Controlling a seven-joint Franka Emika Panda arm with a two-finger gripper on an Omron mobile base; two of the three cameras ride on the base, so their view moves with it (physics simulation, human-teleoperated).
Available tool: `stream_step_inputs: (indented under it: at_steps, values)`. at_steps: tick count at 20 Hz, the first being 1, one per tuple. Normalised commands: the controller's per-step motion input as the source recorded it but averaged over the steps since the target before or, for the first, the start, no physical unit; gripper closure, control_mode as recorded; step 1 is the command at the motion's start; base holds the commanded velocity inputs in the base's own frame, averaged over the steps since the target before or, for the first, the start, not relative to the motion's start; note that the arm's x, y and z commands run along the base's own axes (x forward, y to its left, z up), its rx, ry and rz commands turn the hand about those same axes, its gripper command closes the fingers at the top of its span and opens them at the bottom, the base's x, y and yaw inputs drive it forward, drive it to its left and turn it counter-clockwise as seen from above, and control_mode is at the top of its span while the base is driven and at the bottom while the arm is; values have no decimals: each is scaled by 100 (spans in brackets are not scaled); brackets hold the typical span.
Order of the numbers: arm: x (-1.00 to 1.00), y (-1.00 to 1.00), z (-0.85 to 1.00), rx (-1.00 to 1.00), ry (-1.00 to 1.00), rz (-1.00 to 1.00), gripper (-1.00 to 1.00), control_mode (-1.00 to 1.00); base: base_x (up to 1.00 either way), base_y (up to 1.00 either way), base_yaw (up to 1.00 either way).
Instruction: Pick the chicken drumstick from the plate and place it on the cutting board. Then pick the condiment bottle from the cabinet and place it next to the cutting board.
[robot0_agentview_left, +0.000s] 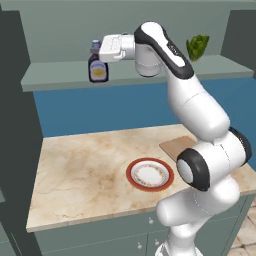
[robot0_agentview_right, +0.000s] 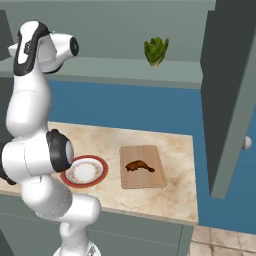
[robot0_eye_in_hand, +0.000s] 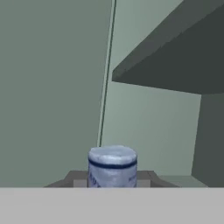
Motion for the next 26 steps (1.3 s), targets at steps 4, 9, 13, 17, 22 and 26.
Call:
stream_step_inputs:
  at_steps: [4, 9, 13, 17, 22, 26]
  values:
    - [-52, 0, 0, 0, 0, 0, 100, -100, 0, 0, 0]
    - [-52, 0, 0, 1, 0, 0, 100, -100, 0, 0, 0]
    - [-51, 0, 0, 0, 0, 0, 100, -100, 0, 0, 0]
    - [-55, 0, 0, 0, 0, 0, 100, -100, 0, 0, 0]
    - [-68, -1, 0, 0, 0, 0, 100, -100, 0, 0, 0]
    - [-74, -8, -4, 1, 0, 1, 100, -100, 0, 0, 0]
